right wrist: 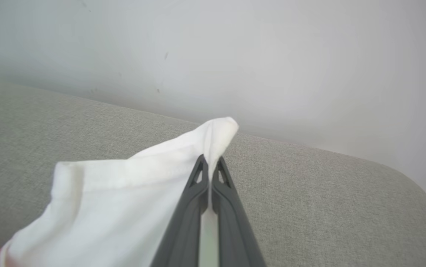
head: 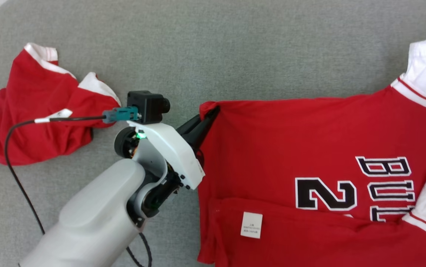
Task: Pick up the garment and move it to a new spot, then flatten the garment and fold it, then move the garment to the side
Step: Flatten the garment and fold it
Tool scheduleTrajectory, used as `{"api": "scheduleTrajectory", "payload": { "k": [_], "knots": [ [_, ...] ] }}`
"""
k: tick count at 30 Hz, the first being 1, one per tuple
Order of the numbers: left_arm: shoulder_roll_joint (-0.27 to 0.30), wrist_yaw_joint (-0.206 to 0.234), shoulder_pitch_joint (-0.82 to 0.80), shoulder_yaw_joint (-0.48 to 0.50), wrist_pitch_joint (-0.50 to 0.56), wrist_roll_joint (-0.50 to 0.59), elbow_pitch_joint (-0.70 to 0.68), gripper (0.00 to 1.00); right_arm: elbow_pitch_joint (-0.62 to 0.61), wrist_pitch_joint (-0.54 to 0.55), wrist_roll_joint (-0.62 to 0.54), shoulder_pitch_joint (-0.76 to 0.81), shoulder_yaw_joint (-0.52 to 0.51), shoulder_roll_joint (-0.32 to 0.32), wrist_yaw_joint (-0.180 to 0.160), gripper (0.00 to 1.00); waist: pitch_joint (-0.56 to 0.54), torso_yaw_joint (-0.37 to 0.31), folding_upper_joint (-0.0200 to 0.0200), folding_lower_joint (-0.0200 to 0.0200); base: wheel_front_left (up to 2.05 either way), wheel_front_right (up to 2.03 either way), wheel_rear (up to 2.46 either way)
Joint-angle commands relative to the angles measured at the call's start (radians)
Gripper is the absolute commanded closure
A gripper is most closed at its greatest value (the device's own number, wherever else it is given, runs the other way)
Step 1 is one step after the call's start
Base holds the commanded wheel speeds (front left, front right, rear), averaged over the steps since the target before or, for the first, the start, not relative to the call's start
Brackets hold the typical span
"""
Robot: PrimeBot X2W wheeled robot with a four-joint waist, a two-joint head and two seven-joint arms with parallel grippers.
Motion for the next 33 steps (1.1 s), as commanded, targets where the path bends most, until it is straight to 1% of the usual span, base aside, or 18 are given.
{"api": "scheduleTrajectory", "payload": {
  "k": [1, 4, 6, 12, 17, 18, 19, 20, 21, 22, 23, 24, 25, 26, 27, 28, 31, 33],
  "knots": [
    [0.013, 0.002, 0.013, 0.008, -0.021, 0.012, -0.002, 1.0, -0.005, -0.042, 0.01, 0.007, -0.01, -0.008, -0.002, 1.0, -0.022, -0.017, 0.0, -0.0001, 0.0, 0.0, 0.0],
    [0.025, -0.005, 0.059, 0.006, -0.041, 0.0, -0.021, 1.0, -0.031, -0.097, 0.055, 0.08, -0.013, -0.011, -0.002, 1.0, -0.054, -0.033, 0.0, -0.0001, 0.0, 0.0, 0.0],
    [0.034, -0.002, 0.098, 0.006, -0.054, -0.012, -0.043, 1.0, -0.069, -0.125, 0.084, 0.144, -0.005, -0.023, -0.002, 1.0, -0.078, -0.046, 0.0, -0.0001, 0.0, 0.0, 0.0],
    [0.07, 0.024, 0.239, 0.004, -0.114, -0.026, -0.132, 1.0, -0.194, -0.182, 0.171, 0.386, 0.009, -0.051, -0.002, 1.0, -0.135, -0.097, 0.0, -0.0001, 0.0, 0.0, 0.0],
    [0.097, 0.06, 0.368, -0.002, -0.147, -0.055, -0.202, 1.0, -0.242, -0.212, 0.188, 0.535, 0.025, -0.039, -0.002, 1.0, -0.168, -0.137, 0.0, -0.0001, 0.0, 0.0, 0.0],
    [0.101, 0.066, 0.39, -0.002, -0.153, -0.058, -0.213, 0.93, -0.242, -0.222, 0.183, 0.551, 0.021, -0.033, -0.002, 1.0, -0.172, -0.143, 0.0, -0.0001, 0.0, 0.0, 0.0],
    [0.106, 0.073, 0.408, -0.002, -0.16, -0.057, -0.222, 0.72, -0.238, -0.227, 0.182, 0.567, 0.019, -0.026, -0.002, 0.83, -0.174, -0.148, 0.0, -0.0001, 0.0, 0.0, 0.0],
    [0.106, 0.073, 0.408, -0.002, -0.16, -0.057, -0.222, 0.72, -0.238, -0.227, 0.182, 0.567, 0.019, -0.026, -0.002, 0.83, -0.174, -0.148, 0.0, -0.0001, 0.0, 0.0, 0.0],
    [0.114, 0.078, 0.421, -0.002, -0.166, -0.054, -0.228, 0.64, -0.234, -0.233, 0.182, 0.582, 0.018, -0.021, -0.002, 0.83, -0.177, -0.152, 0.0, -0.0001, 0.0, 0.0, 0.0],
    [0.119, 0.082, 0.433, -0.003, -0.171, -0.049, -0.234, 0.54, -0.227, -0.237, 0.177, 0.592, 0.014, -0.019, -0.002, 0.82, -0.179, -0.156, 0.0, -0.0001, 0.0, 0.0, 0.0],
    [0.12, 0.086, 0.444, -0.002, -0.178, -0.05, -0.24, 0.21, -0.22, -0.24, 0.174, 0.602, 0.01, -0.017, -0.002, 0.69, -0.181, -0.159, 0.0, -0.0001, 0.0, 0.0, 0.0],
    [0.12, 0.091, 0.456, 0.0, -0.181, -0.056, -0.245, 0.0, -0.211, -0.242, 0.17, 0.609, 0.003, -0.015, -0.002, 0.56, -0.184, -0.162, 0.0, -0.0001, 0.0, 0.0, 0.0],
    [0.127, 0.094, 0.466, -0.005, -0.181, -0.053, -0.25, 0.0, -0.207, -0.242, 0.166, 0.618, -0.001, -0.012, -0.002, 0.25, -0.187, -0.164, 0.0, -0.0001, 0.0, 0.0, 0.0],
    [0.136, 0.097, 0.473, -0.009, -0.182, -0.043, -0.254, 0.0, -0.205, -0.235, 0.167, 0.629, -0.002, -0.01, -0.002, 0.11, -0.189, -0.166, 0.0, -0.0001, 0.0, 0.0, 0.0],
    [0.143, 0.103, 0.479, -0.009, -0.19, -0.034, -0.257, 0.0, -0.203, -0.232, 0.169, 0.636, -0.006, -0.011, -0.002, 0.09, -0.193, -0.168, 0.0, -0.0001, 0.0, 0.0, 0.0],
    [0.149, 0.11, 0.49, -0.009, -0.197, -0.028, -0.258, 0.0, -0.201, -0.23, 0.166, 0.644, -0.011, -0.016, -0.002, 0.0, -0.197, -0.17, 0.0, -0.0001, 0.0, 0.0, 0.0],
    [0.175, 0.131, 0.509, -0.02, -0.226, 0.013, -0.267, 0.0, -0.212, -0.206, 0.172, 0.669, -0.021, -0.027, -0.002, 0.0, -0.204, -0.174, 0.0, -0.0001, 0.0, 0.0, 0.0],
    [0.186, 0.155, 0.527, -0.021, -0.251, 0.047, -0.278, 0.0, -0.232, -0.187, 0.202, 0.681, -0.048, -0.03, -0.002, 0.0, -0.21, -0.175, 0.0, -0.0001, 0.0, 0.0, 0.0]
  ]
}}
